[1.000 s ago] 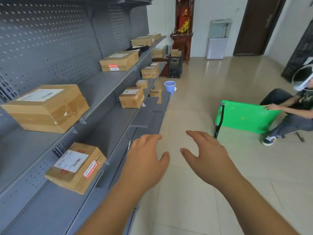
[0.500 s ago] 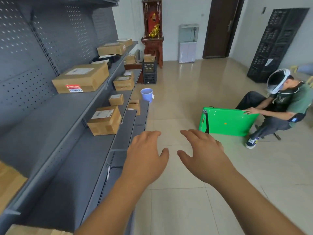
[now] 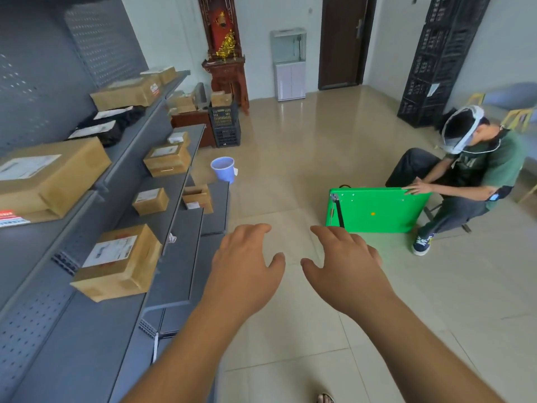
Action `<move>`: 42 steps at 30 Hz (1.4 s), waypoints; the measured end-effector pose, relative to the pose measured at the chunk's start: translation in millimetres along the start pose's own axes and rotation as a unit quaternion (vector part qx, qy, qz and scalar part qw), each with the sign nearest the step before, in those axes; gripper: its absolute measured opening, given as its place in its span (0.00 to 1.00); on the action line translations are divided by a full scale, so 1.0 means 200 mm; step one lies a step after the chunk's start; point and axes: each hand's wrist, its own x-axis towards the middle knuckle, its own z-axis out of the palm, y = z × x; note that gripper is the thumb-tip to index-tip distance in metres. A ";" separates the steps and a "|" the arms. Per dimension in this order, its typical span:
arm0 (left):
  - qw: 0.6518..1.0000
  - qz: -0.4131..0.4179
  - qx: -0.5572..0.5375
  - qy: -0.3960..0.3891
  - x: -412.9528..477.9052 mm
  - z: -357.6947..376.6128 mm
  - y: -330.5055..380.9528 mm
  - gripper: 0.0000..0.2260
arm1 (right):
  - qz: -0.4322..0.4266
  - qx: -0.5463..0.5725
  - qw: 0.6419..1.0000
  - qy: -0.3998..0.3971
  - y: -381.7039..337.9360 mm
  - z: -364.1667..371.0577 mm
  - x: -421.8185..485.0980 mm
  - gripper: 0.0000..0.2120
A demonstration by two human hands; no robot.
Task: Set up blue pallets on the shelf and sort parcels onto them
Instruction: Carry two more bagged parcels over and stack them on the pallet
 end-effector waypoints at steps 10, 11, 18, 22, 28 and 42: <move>0.999 -0.042 0.009 0.023 0.87 0.11 0.16 0.24 | -0.055 -0.027 0.998 -0.010 0.11 -0.14 0.95 0.30; 0.999 -0.046 0.011 0.025 0.94 0.11 0.15 0.24 | -0.058 -0.028 0.998 -0.013 0.10 -0.13 1.02 0.30; 0.997 -0.062 0.009 0.043 1.46 0.10 -0.02 0.24 | -0.069 -0.034 0.997 -0.029 -0.01 -0.04 1.58 0.30; 0.997 -0.056 -0.004 0.047 1.81 0.09 -0.19 0.24 | -0.069 -0.033 0.997 -0.026 -0.14 0.04 1.93 0.30; 0.998 -0.038 -0.009 0.043 2.35 -0.02 -0.45 0.25 | -0.049 -0.028 0.998 -0.015 -0.39 0.11 2.42 0.30; 0.996 -0.059 -0.006 0.060 3.29 -0.12 -0.86 0.24 | -0.074 0.028 0.997 -0.026 -0.70 0.38 3.45 0.29</move>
